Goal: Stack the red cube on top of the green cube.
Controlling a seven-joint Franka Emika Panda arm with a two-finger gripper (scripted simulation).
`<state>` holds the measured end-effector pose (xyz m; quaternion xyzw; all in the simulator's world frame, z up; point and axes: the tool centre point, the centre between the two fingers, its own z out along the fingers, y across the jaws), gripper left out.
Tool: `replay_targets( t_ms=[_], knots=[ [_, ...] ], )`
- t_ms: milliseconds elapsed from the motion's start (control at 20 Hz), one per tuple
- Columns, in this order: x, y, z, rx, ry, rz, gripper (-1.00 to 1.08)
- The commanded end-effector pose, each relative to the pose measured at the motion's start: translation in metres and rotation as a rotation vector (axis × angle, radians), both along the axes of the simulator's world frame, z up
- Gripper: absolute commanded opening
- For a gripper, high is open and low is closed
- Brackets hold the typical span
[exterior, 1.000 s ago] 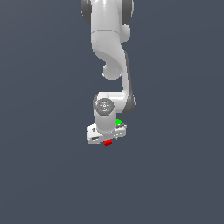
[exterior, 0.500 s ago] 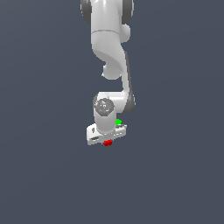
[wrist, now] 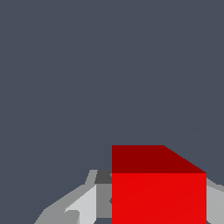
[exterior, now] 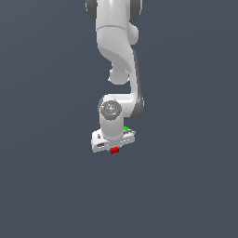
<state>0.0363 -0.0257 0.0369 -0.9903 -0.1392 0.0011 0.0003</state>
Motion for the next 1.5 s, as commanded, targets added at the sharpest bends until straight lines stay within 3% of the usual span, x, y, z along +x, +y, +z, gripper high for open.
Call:
replay_targets(
  t_ms=[0, 600, 1050, 1450],
  knots=[
    [0.000, 0.000, 0.014, 0.000, -0.002, 0.000, -1.00],
    [0.001, 0.000, 0.080, 0.000, -0.002, 0.000, -1.00],
    [-0.003, 0.002, 0.080, 0.000, -0.003, 0.000, -1.00],
    [-0.025, 0.013, 0.069, 0.000, -0.003, 0.000, -1.00]
  ],
)
